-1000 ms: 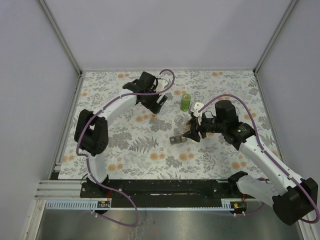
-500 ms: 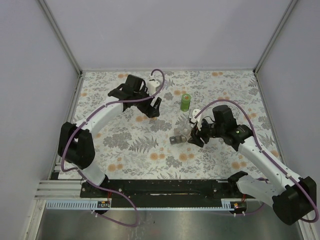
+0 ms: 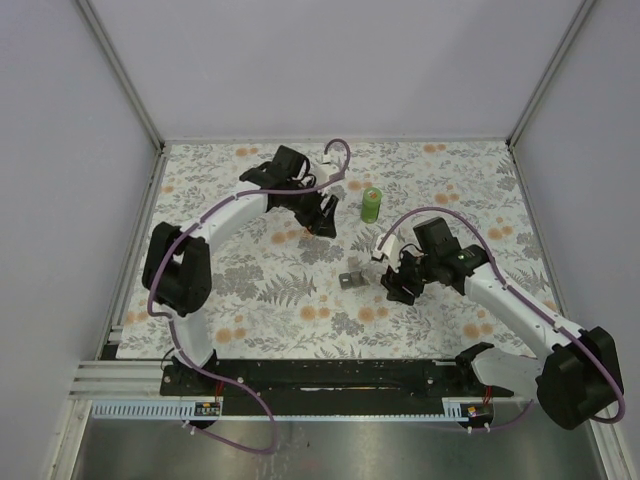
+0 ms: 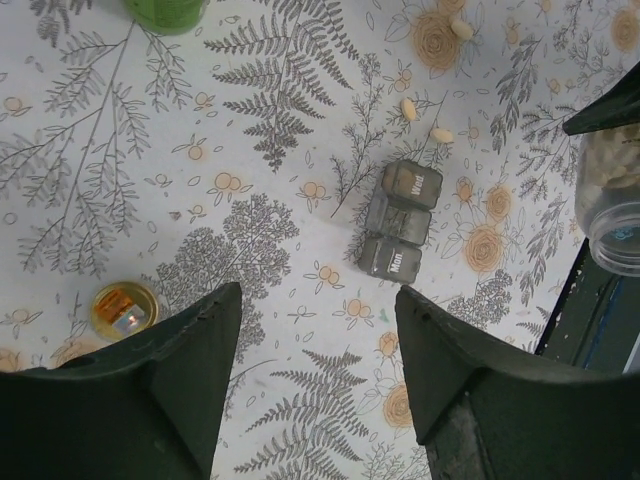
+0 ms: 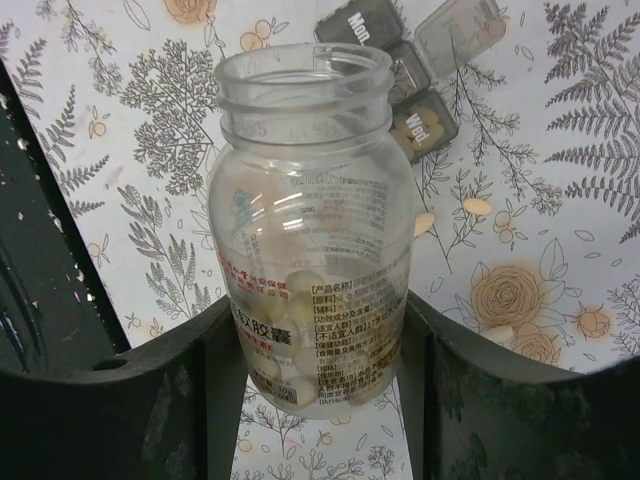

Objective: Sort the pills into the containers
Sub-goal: Pour the pill into the pill container.

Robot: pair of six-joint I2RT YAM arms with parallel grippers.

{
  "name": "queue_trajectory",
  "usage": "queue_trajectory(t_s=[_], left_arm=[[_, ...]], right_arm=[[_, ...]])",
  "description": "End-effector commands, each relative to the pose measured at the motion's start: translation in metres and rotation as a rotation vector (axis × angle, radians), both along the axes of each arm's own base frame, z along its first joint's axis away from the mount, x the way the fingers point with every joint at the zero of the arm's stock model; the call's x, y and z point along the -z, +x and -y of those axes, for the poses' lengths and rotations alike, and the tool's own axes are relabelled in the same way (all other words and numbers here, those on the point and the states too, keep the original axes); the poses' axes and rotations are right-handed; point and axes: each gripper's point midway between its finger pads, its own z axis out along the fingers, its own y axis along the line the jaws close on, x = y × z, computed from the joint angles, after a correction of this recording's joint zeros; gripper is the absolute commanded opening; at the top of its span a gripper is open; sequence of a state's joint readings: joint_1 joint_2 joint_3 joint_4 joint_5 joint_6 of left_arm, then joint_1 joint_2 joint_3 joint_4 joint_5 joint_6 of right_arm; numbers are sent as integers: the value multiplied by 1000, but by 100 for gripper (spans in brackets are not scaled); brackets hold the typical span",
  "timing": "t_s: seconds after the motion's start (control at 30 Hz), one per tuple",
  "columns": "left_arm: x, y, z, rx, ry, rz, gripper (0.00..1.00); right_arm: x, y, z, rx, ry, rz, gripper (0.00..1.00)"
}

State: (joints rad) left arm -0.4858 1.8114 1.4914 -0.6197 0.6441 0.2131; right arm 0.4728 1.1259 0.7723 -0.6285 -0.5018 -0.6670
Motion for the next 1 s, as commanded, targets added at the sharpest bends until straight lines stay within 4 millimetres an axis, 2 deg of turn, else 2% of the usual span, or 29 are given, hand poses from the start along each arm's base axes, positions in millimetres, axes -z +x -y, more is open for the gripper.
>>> queue_trajectory(t_s=[0.0,0.4,0.67,0.97], left_arm=[[3,-3,23,70,-6,-42,65],[38,-18,55,142,24,-164,58],[56,-23,62,168,40,-192,58],[60,-26,66,184,32,-209,56]], right_arm=[[9,6,13,5,-78,25,0],[33,18,20,40,-170,-26,0],[34,28,18,70,-186,-41,0],[35,34,20,98,-237,-78,0]])
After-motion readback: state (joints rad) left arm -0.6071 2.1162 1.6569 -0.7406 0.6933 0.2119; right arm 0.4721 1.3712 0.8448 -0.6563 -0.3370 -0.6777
